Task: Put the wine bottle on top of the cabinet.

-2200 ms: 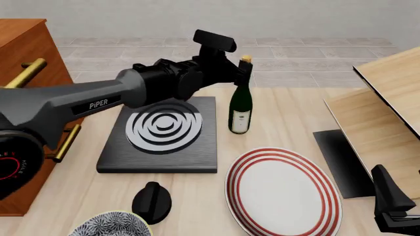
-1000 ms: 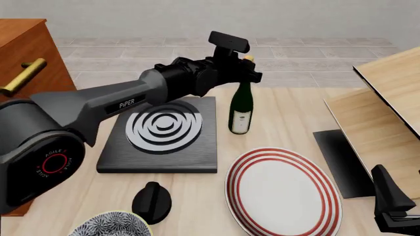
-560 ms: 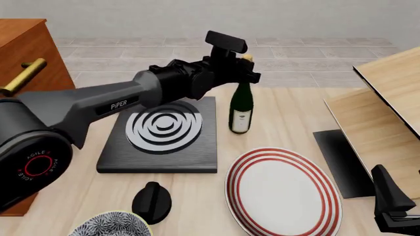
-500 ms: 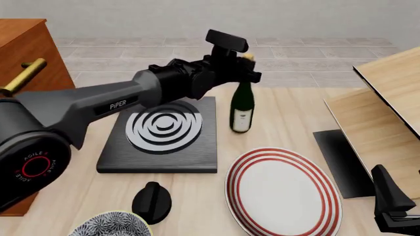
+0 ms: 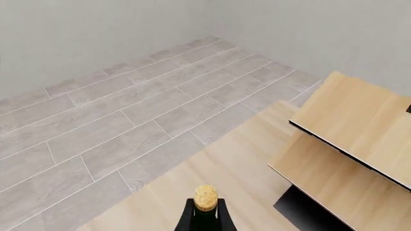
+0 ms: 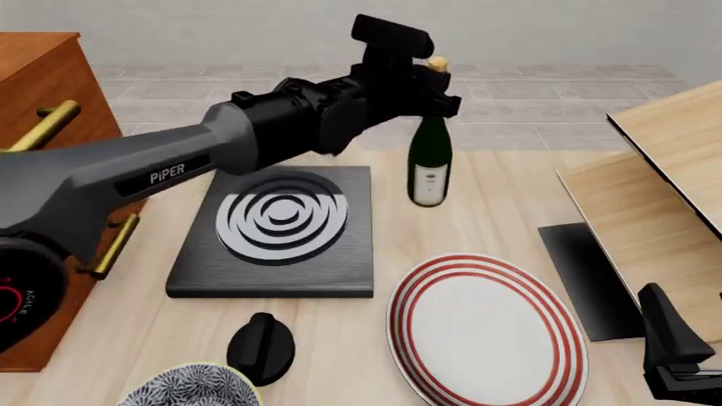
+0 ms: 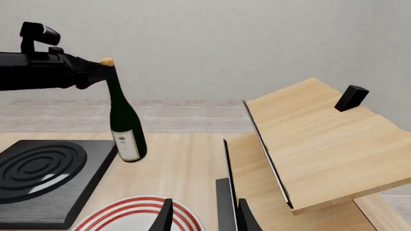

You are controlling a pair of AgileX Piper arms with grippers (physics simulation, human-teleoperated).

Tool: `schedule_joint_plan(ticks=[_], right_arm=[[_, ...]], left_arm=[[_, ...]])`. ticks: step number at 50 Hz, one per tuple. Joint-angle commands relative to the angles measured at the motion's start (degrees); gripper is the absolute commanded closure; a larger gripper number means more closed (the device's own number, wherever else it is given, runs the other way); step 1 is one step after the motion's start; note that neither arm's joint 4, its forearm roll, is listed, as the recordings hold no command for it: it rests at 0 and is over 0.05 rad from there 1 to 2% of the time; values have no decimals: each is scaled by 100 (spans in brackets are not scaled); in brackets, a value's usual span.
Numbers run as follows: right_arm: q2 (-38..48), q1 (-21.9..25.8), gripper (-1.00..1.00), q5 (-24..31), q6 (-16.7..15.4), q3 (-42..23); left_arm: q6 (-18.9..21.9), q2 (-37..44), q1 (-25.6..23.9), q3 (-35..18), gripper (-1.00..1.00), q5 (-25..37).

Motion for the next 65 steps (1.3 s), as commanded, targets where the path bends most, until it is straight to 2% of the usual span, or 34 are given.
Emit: schedule_joint_plan(ticks=[1,4,7,9,13,47,48,49,51,55,57,65], right_arm=[[0,1,-100,1,1,0],[0,2,-100,-2,-1,0],[0,1,-100,0,0,0],[0,1,-100,-1,-2,0],[0,0,-100,0,-2,0],[0,0,-100,-1,-1,0],[0,0,-100,1,0,0],[0,1,-100,-1,-2,0],[0,0,-100,-1,0,0],[0,0,-100,0,0,0],[0,0,-100,0,0,0],[0,-1,-100,0,1,0]], left_arm=[[212,-281,-57,-112,100,103],[272,-354,-40,-90,100,103],[511,-607,82,135,100,-253],[486,-544,40,-86,100,-15],[520,-682,-11,-49,100,43],[409,-2484,140,1752,100,-144],[404,-2676,134,1917,100,-101],[410,-3397,88,2394,100,177],[430,-3729,85,2479,100,418],[420,-4044,123,2563,100,606],[507,-4193,182,2700,100,555],[426,-4653,292,3193,100,513]])
